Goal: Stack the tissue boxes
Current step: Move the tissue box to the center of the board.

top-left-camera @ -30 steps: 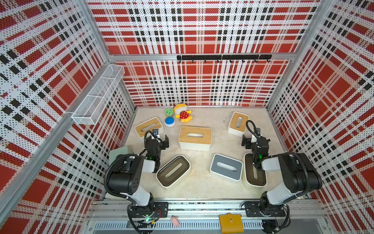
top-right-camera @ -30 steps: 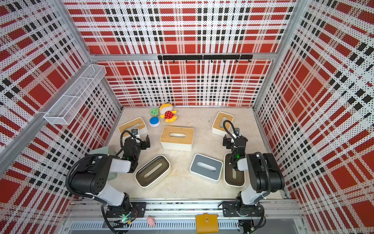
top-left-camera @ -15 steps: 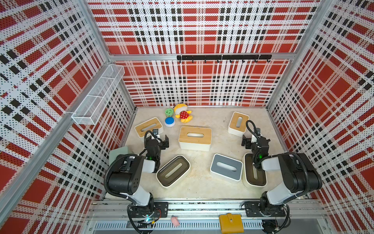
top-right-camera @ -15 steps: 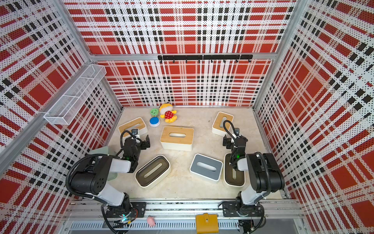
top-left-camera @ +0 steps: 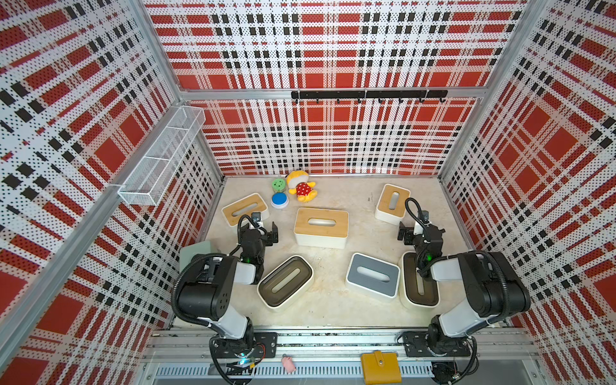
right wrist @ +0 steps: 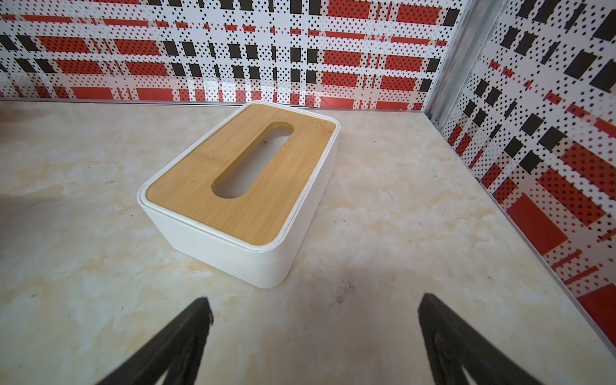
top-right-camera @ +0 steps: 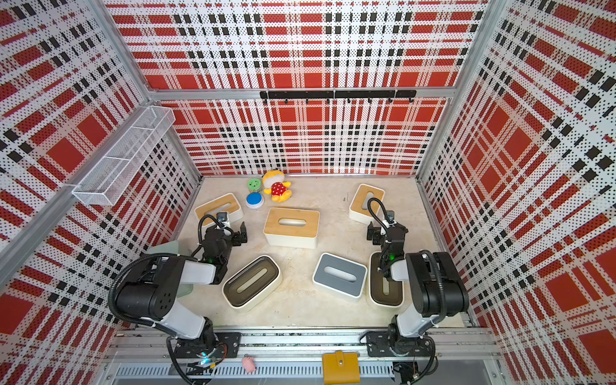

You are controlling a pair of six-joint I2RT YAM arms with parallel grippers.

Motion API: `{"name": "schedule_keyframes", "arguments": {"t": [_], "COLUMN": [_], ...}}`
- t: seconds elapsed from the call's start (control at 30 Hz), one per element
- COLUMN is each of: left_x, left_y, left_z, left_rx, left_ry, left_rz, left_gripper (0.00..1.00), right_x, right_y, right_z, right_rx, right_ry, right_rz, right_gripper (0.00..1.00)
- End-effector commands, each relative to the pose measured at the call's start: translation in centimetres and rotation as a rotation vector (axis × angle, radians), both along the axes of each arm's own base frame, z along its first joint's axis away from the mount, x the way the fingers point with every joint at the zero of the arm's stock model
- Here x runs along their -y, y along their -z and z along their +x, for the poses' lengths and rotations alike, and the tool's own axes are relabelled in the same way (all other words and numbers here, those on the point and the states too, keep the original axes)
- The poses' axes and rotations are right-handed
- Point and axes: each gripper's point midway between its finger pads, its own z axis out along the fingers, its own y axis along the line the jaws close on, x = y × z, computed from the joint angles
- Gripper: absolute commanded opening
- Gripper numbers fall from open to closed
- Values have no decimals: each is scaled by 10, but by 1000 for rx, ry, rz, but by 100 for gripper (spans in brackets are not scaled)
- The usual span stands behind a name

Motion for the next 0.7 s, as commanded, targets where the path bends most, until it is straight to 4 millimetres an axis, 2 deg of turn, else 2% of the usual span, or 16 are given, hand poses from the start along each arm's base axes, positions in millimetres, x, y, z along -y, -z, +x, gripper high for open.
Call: {"name": "schedule_keyframes", "arguments": {"t": [0.0, 0.4, 0.53, 0.67], "left_x": [-1, -2, -4, -1], "left_y": [-14, -15, -33, -51], "left_z": [4, 3, 2, -2], "left_rx": [36, 42, 38, 35], "left_ry": [-2, 0, -28, -52], "left_rz": [2, -11, 9, 48], "left_gripper": [99, 99, 99, 99], "right_x": [1, 2, 23, 30], "right_y": [-11, -12, -41, -74], "right_z": [2, 1, -18, -32], "right_rx": [41, 44, 126, 189], "right_ry": [-5, -3, 123, 170], "right_rz": [-8, -4, 8, 28], "right_gripper": [100, 99, 100, 99]}}
